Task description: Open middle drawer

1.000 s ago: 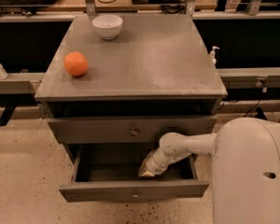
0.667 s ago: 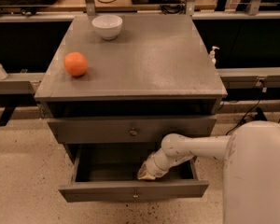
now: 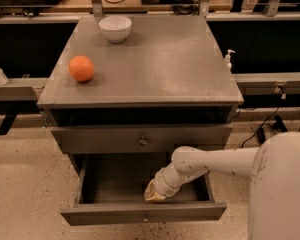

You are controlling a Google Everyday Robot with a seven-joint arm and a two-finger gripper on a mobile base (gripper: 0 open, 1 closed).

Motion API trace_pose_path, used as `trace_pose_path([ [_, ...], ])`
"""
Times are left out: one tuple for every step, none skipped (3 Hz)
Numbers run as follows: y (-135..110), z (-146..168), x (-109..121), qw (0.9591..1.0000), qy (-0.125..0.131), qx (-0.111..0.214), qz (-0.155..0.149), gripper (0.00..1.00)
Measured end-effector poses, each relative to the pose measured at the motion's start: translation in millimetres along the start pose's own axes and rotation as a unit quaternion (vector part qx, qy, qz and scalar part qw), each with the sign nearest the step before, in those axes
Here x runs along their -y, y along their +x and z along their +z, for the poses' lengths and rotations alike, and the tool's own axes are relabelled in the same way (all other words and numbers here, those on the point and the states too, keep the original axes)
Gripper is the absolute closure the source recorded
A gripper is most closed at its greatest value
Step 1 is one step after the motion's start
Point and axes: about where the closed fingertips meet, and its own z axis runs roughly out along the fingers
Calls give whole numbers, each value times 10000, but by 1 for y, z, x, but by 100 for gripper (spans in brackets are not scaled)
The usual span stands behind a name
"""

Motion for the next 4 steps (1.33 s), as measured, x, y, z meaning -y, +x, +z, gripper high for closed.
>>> trace_pose_path([
  [-17, -8, -31, 9990, -278, 149, -312, 100],
  [-29, -22, -47, 9978, -330, 257, -518, 100],
  [-33, -27, -45, 9972, -336, 315, -586, 100],
  [-33, -34, -23, 9977, -190, 286, -583, 100],
])
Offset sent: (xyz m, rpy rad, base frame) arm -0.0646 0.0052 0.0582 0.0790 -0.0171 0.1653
